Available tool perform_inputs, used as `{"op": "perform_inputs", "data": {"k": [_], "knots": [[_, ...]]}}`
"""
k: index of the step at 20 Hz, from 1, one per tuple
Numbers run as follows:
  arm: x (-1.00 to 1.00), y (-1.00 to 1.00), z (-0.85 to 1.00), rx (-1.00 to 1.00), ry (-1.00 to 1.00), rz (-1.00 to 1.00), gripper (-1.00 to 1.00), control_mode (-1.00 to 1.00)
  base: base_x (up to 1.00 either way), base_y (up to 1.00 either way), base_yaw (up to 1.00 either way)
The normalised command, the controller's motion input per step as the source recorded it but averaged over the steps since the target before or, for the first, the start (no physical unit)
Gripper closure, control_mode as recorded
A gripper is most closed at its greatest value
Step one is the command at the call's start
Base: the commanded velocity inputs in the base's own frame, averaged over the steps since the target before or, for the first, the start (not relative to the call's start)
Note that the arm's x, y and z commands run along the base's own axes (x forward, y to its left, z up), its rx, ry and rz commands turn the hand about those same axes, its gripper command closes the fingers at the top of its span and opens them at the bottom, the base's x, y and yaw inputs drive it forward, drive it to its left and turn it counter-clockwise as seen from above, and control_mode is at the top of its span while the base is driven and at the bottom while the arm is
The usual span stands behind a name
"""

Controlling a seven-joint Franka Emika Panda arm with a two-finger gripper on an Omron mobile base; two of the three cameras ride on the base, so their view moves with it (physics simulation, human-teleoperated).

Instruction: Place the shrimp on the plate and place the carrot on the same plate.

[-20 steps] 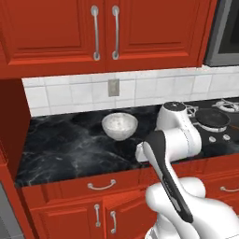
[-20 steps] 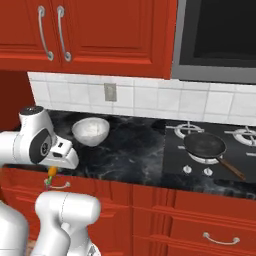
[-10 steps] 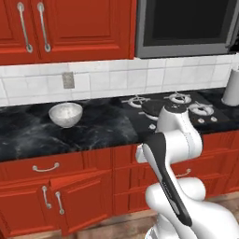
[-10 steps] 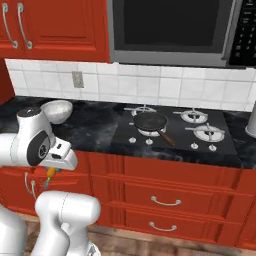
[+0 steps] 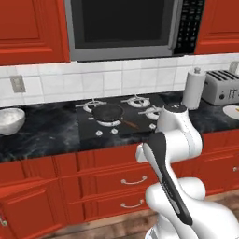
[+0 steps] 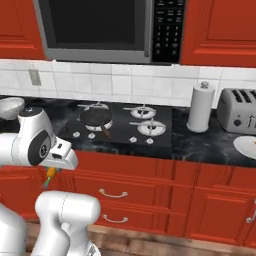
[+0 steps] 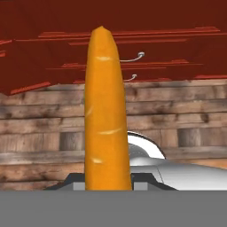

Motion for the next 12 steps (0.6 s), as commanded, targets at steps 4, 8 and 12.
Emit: {"op": "perform_inputs", "data": {"k": [4,8,12], "knots": [[0.0,0.0,0.0,0.0,0.0,0.0,1.0,1.0,-0.06,-1.0,-0.01],[0.0,0.0,0.0,0.0,0.0,0.0,1.0,1.0,-0.01,-1.0,0.0],[0.0,0.0,0.0,0.0,0.0,0.0,1.0,1.0,-0.01,-1.0,0.0]]}}
